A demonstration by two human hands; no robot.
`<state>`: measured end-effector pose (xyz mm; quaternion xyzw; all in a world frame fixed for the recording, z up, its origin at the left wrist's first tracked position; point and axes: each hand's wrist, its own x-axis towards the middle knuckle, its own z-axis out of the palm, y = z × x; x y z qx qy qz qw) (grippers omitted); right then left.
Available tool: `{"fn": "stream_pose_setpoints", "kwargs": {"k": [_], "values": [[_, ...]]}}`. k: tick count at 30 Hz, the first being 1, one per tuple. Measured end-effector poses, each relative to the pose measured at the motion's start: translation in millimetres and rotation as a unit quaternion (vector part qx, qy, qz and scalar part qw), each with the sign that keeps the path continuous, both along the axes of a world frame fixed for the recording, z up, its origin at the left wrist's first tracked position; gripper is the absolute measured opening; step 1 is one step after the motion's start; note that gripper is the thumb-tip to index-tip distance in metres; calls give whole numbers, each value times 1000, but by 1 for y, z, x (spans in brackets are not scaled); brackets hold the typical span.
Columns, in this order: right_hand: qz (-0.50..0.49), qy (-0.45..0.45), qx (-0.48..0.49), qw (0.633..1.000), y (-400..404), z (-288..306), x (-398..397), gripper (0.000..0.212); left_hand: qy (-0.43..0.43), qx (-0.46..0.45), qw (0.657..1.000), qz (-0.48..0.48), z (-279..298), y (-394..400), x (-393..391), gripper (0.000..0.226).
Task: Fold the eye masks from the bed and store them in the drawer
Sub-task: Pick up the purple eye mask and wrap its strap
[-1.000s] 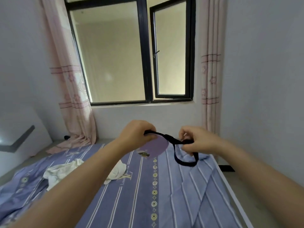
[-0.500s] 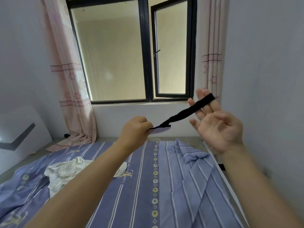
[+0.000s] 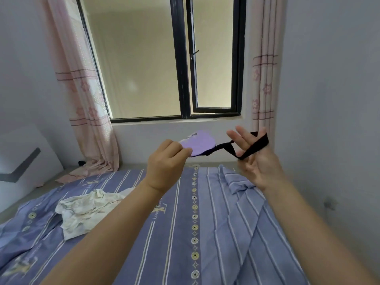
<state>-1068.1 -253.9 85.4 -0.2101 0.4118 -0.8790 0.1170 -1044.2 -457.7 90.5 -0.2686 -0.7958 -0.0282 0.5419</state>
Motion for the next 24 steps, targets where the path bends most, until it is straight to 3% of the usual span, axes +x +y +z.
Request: {"fn": "stream_pose_setpoints", "kwargs": {"k": [2, 5, 10, 13, 14, 16, 17, 18, 19, 20, 21, 22, 24], "values": [[-113, -99, 48, 987, -11, -5, -8, 38, 43, -13, 999, -31, -1, 5, -2, 27], [-142, -151, 112, 972, -22, -12, -13, 32, 81, -53, 992, -84, -4, 12, -3, 21], [-186, 17, 135, 973, -14, -4, -14, 30, 57, -70, 988, -124, -15, 14, -8, 16], [-213, 79, 208, 951, -10, -6, -14, 27, 25, -73, 988, -132, -15, 10, -11, 18], [-226, 77, 216, 947, -9, -8, -14, 24, -1, -47, 990, -134, -17, 10, -11, 15], [-261, 61, 197, 943, -8, -16, -13, 24, -96, 130, 977, -142, -23, 18, -9, 21], [-279, 54, 182, 941, -7, -20, -12, 25, -185, 281, 928, -160, -25, 23, -6, 31], [-293, 52, 173, 939, -7, -25, -11, 23, -299, 441, 822, -202, -24, 28, -1, 39], [-296, 53, 168, 939, -8, -29, -9, 18, -394, 541, 699, -253, -24, 32, 2, 42], [-293, 57, 171, 939, -10, -34, -7, 13, -463, 590, 597, -286, -25, 34, 3, 41], [-284, 62, 178, 940, -12, -38, -6, 13, -501, 586, 566, -293, -26, 36, 2, 42], [-273, 66, 192, 940, -15, -43, -5, 15, -508, 555, 598, -278, -28, 38, 3, 41], [-254, 67, 210, 942, -18, -49, -5, 29, -451, 487, 716, -214, -32, 44, 6, 40]]}}
